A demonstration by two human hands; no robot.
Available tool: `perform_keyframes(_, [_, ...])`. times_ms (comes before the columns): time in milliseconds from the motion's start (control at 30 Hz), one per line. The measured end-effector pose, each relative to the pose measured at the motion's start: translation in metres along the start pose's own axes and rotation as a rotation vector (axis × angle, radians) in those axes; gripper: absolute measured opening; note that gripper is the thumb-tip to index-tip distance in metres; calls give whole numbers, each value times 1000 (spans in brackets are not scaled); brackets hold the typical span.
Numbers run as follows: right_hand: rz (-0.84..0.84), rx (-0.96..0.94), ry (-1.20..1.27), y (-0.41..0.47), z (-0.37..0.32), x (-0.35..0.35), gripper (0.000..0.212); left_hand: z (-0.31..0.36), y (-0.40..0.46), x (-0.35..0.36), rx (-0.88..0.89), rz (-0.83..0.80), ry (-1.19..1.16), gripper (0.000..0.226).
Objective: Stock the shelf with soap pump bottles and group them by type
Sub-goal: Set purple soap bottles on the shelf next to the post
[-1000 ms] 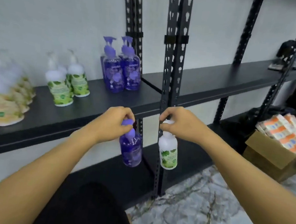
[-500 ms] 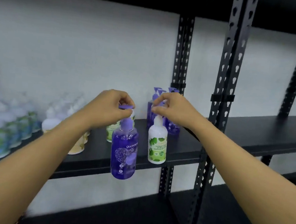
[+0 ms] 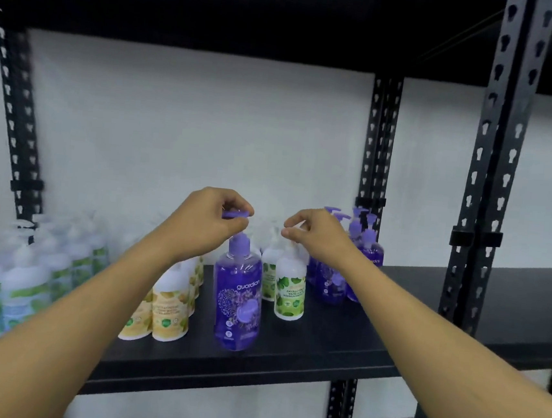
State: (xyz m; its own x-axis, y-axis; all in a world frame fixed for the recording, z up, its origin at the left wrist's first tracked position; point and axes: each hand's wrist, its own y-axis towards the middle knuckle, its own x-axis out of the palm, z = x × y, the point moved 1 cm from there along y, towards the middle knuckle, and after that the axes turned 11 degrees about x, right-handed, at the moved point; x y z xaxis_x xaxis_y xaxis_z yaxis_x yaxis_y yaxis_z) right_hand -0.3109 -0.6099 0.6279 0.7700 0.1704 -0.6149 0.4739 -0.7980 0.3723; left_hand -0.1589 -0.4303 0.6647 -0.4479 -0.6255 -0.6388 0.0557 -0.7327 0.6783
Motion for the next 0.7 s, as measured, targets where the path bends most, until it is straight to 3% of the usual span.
perform_keyframes(700, [6, 5, 53, 38, 18, 40, 16, -25, 11, 15, -3, -24, -44, 16])
